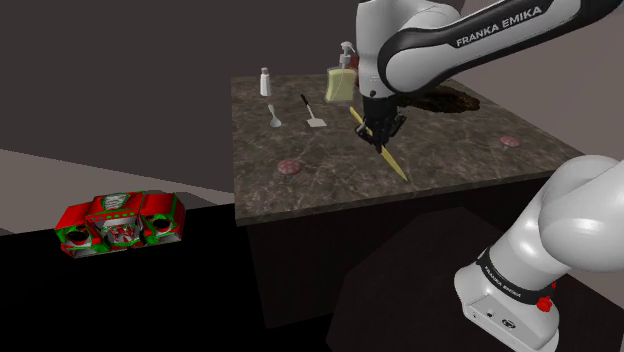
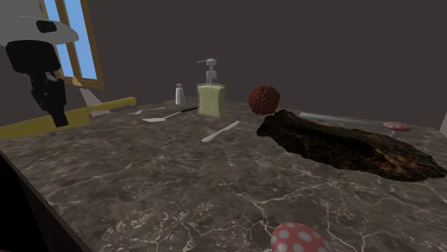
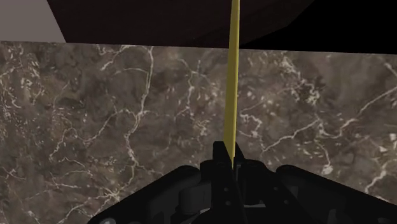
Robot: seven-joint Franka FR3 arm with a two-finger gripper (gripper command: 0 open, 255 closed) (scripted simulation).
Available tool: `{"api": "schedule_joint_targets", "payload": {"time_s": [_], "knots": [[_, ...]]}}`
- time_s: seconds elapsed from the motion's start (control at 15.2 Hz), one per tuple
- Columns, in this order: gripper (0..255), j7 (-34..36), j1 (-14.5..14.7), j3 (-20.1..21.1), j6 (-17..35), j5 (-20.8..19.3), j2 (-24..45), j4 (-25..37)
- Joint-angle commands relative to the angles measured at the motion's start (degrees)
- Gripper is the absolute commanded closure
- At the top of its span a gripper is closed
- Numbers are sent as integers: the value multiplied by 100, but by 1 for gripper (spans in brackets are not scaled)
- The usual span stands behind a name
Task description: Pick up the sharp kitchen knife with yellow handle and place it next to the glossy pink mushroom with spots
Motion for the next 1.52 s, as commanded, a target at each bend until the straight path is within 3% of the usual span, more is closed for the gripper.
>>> {"api": "schedule_joint_targets", "payload": {"time_s": [0.0,0.73,1.25,1.32,1.45], "knots": [[255,42,-7,2,185,-23,77,-109],[255,292,-58,22,1103,-191,602,-528],[255,292,-58,22,1103,-191,602,-528],[0,292,-58,22,1103,-191,602,-528],[0,292,-58,22,1103,-191,602,-528]]}}
